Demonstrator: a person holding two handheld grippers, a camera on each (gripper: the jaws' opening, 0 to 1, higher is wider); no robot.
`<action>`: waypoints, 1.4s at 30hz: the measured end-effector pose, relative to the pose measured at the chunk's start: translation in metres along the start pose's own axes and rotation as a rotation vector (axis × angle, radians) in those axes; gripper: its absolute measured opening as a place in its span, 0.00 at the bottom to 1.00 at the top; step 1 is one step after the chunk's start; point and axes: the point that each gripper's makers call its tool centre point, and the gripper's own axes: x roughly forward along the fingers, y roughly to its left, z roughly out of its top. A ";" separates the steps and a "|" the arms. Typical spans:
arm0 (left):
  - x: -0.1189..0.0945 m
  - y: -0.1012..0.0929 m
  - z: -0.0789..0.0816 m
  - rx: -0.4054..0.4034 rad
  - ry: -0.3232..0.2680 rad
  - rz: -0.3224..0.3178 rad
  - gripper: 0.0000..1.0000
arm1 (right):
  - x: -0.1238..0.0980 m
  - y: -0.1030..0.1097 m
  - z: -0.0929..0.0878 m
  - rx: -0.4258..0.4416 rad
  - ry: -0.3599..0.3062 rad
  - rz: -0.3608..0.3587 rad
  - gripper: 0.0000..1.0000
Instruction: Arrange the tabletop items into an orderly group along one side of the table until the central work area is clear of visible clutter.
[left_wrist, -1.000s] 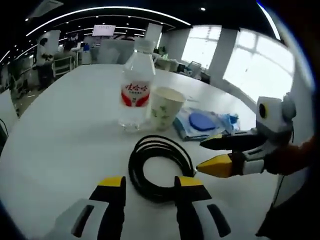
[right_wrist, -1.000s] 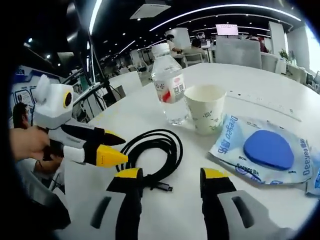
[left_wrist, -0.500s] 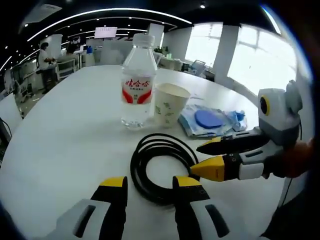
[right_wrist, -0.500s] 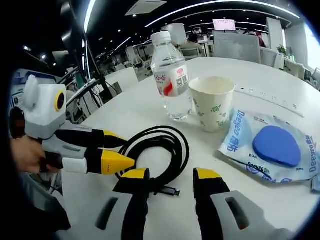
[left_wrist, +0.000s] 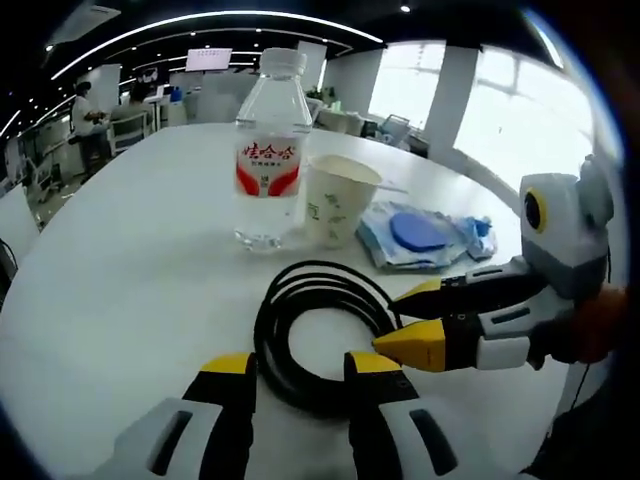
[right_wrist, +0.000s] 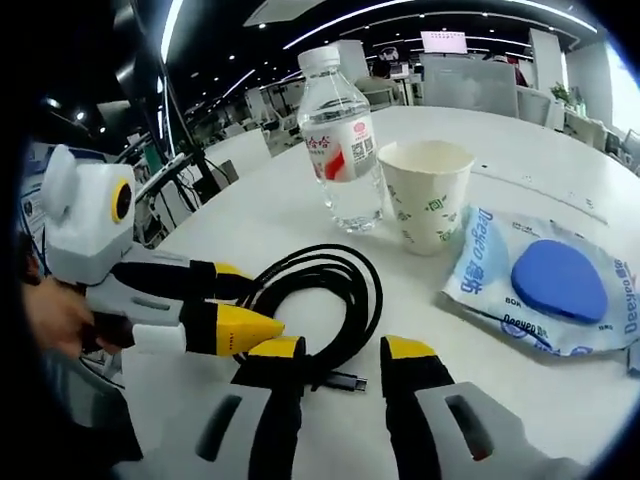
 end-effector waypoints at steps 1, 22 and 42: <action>0.002 -0.001 -0.002 0.008 0.007 0.003 0.33 | 0.000 0.001 0.001 -0.003 -0.002 0.001 0.26; -0.002 0.001 -0.007 0.061 0.032 -0.006 0.27 | 0.012 0.012 0.001 0.033 0.000 0.024 0.22; -0.015 0.007 0.022 0.099 -0.014 0.040 0.02 | -0.001 0.008 0.000 0.162 -0.002 0.026 0.09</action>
